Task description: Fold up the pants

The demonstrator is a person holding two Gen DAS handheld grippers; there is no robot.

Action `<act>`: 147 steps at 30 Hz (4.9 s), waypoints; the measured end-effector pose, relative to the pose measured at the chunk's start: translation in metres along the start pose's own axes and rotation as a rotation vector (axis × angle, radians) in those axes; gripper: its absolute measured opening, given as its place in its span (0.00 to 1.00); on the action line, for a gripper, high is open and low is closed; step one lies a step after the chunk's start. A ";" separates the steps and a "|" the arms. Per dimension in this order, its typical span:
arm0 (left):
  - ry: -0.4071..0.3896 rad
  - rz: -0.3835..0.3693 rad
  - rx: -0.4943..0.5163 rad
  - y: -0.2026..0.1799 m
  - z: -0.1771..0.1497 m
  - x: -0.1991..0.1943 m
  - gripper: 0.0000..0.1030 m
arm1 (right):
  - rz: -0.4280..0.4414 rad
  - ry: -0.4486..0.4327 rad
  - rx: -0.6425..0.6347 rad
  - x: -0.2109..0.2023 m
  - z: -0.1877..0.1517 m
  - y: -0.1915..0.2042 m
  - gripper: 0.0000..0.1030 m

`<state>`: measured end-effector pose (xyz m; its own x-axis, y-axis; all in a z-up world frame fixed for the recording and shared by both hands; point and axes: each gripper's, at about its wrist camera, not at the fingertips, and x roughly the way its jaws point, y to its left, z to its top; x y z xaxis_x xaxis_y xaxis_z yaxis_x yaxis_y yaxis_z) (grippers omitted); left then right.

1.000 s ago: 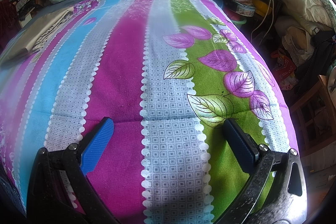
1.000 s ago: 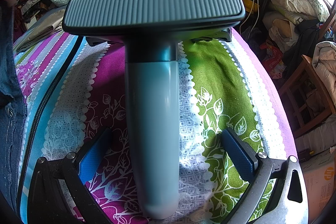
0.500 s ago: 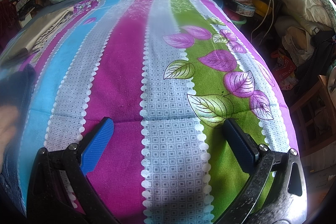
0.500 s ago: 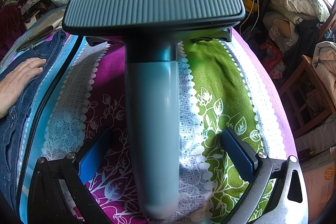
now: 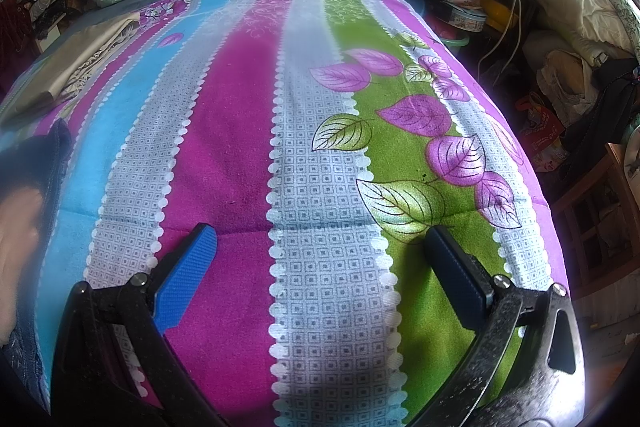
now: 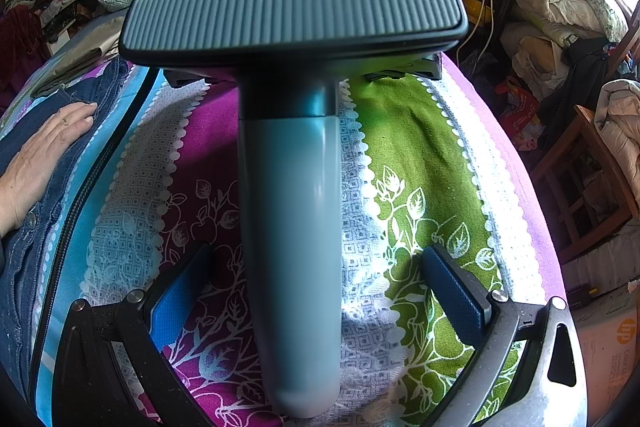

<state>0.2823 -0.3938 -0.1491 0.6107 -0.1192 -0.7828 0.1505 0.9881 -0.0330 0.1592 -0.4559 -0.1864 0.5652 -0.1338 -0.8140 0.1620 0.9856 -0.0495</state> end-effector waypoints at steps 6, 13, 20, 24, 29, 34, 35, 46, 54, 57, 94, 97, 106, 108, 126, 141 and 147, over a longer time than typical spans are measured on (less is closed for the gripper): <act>0.000 0.000 0.000 0.000 0.000 0.000 1.00 | 0.000 -0.001 -0.001 0.000 0.000 0.000 1.00; 0.000 0.000 0.000 0.000 0.000 0.000 1.00 | 0.001 -0.002 -0.001 0.000 0.000 -0.001 1.00; 0.000 0.000 0.000 0.000 0.000 0.000 1.00 | 0.005 -0.006 -0.005 0.000 0.000 -0.001 1.00; 0.000 0.000 0.000 0.000 0.000 0.001 1.00 | 0.005 -0.006 -0.005 0.000 0.000 -0.001 1.00; 0.000 0.000 0.000 0.000 0.000 0.001 1.00 | 0.005 -0.006 -0.005 0.000 0.000 -0.001 1.00; 0.000 0.000 0.000 0.000 0.000 0.001 1.00 | 0.006 -0.007 -0.006 0.000 -0.001 -0.001 1.00; 0.000 0.000 0.000 0.000 0.000 0.001 1.00 | 0.006 -0.007 -0.006 0.000 -0.001 -0.001 1.00; 0.000 0.000 0.000 0.000 0.000 0.001 1.00 | 0.006 -0.008 -0.007 0.000 -0.001 -0.001 1.00; 0.000 0.000 0.000 0.000 0.000 0.001 1.00 | 0.007 -0.008 -0.007 0.000 -0.001 -0.001 1.00; 0.000 0.000 0.000 0.000 0.000 0.001 1.00 | 0.007 -0.009 -0.008 0.000 -0.001 -0.001 1.00; 0.001 0.000 0.001 0.000 -0.001 0.002 1.00 | 0.074 -0.095 0.199 -0.080 -0.089 -0.060 1.00; -0.001 0.000 0.001 0.000 -0.001 0.002 1.00 | 0.037 -0.107 0.177 -0.071 -0.091 -0.054 1.00; 0.028 -0.009 0.032 -0.001 0.001 0.004 1.00 | 0.054 -0.152 0.200 -0.072 -0.094 -0.059 1.00; 0.057 -0.097 0.096 0.005 0.007 0.002 1.00 | 0.039 -0.169 0.204 -0.076 -0.096 -0.058 1.00; -0.448 0.030 0.150 0.245 0.005 -0.298 1.00 | -0.366 -0.657 0.166 -0.354 -0.035 0.089 1.00; -0.421 0.154 0.044 0.450 -0.043 -0.356 1.00 | -0.288 -0.741 -0.128 -0.437 -0.055 0.278 1.00; -0.524 0.293 -0.047 0.576 -0.056 -0.391 1.00 | -0.144 -1.126 -0.288 -0.533 -0.047 0.308 1.00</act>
<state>0.0863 0.2279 0.1030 0.9252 0.1378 -0.3535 -0.1088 0.9889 0.1009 -0.1304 -0.0757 0.2053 0.9773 -0.1198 0.1750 0.1750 0.9217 -0.3462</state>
